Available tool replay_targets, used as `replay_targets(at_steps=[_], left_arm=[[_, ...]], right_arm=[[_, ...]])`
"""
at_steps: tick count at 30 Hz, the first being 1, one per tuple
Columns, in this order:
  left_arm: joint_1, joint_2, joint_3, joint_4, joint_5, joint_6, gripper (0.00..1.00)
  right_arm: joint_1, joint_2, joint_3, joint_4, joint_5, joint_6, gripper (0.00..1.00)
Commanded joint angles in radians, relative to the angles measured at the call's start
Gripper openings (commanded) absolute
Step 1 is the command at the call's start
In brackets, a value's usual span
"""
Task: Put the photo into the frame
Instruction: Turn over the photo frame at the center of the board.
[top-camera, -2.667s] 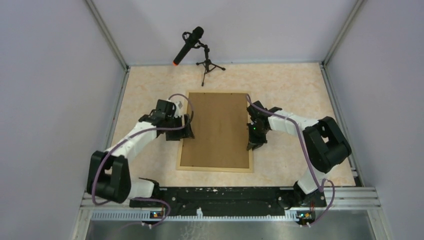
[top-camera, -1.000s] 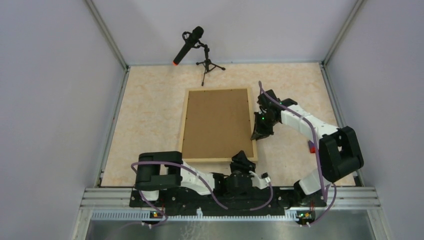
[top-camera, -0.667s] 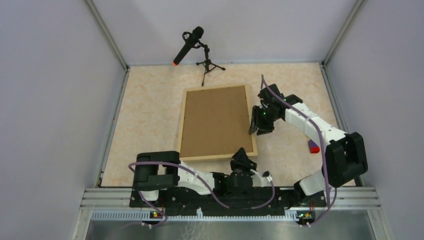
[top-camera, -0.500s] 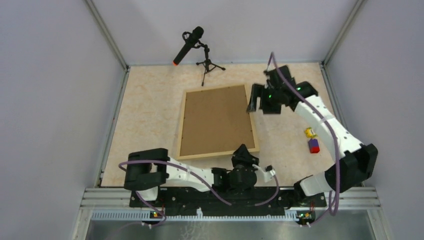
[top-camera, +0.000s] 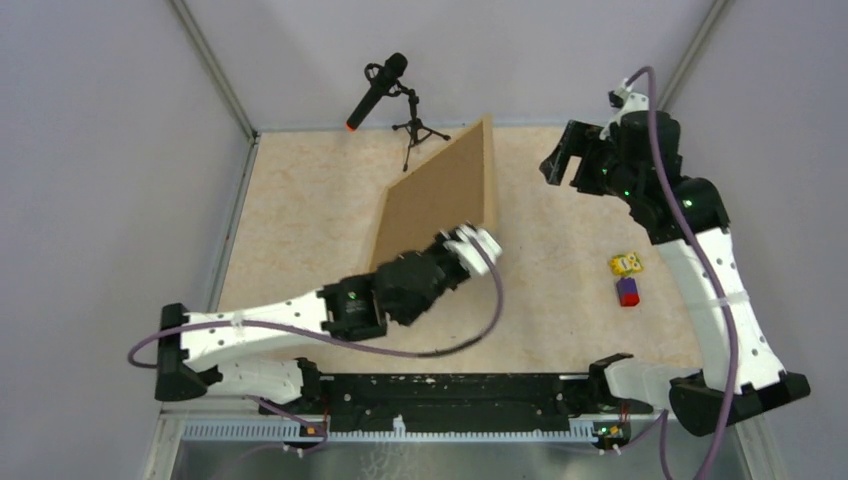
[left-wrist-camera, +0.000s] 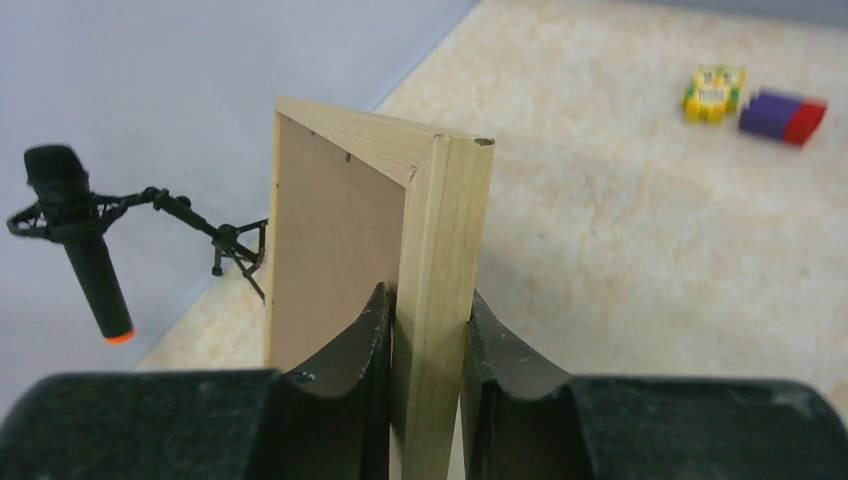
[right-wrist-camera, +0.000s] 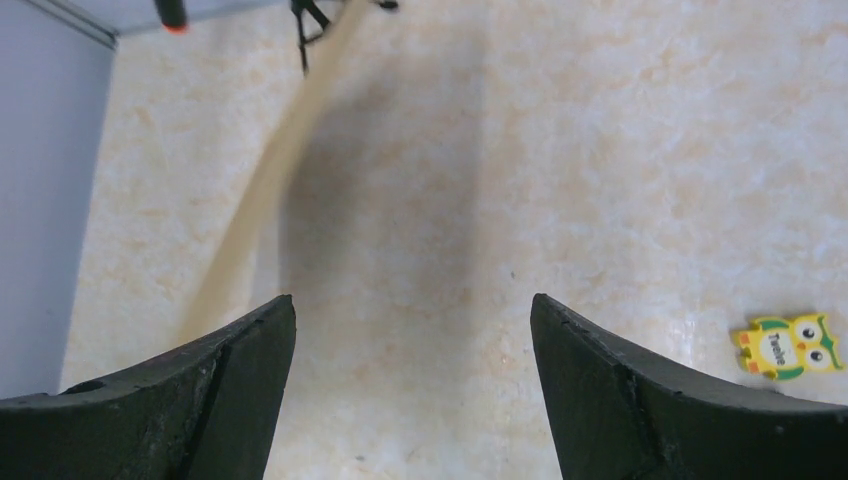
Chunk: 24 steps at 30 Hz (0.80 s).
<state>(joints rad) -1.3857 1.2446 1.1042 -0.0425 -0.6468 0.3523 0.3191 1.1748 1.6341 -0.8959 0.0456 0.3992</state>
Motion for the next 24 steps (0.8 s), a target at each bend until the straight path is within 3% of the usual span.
replay_targets(at_steps=[1, 5, 10, 15, 19, 24], left_arm=[[0.189, -0.145, -0.042, 0.156, 0.365, -0.422, 0.0], [0.294, -0.211, -0.057, 0.189, 0.485, -0.526, 0.0], [0.298, -0.23, 0.01, 0.147, 0.47, -0.527, 0.0], [0.299, -0.285, -0.035, 0.162, 0.425, -0.586, 0.0], [0.328, -0.322, -0.082, 0.169, 0.413, -0.711, 0.0], [0.465, -0.314, -0.143, 0.166, 0.555, -0.885, 0.0]], right_arm=[[-0.01, 0.04, -0.098, 0.031, -0.009, -0.008, 0.85], [-0.018, 0.041, -0.159, 0.06, -0.029, -0.003, 0.85], [-0.027, 0.058, -0.207, 0.099, -0.053, 0.008, 0.85], [-0.031, 0.083, -0.225, 0.12, -0.085, 0.013, 0.85], [-0.035, 0.086, -0.236, 0.132, -0.096, 0.016, 0.85], [-0.038, 0.088, -0.254, 0.141, -0.103, 0.014, 0.85]])
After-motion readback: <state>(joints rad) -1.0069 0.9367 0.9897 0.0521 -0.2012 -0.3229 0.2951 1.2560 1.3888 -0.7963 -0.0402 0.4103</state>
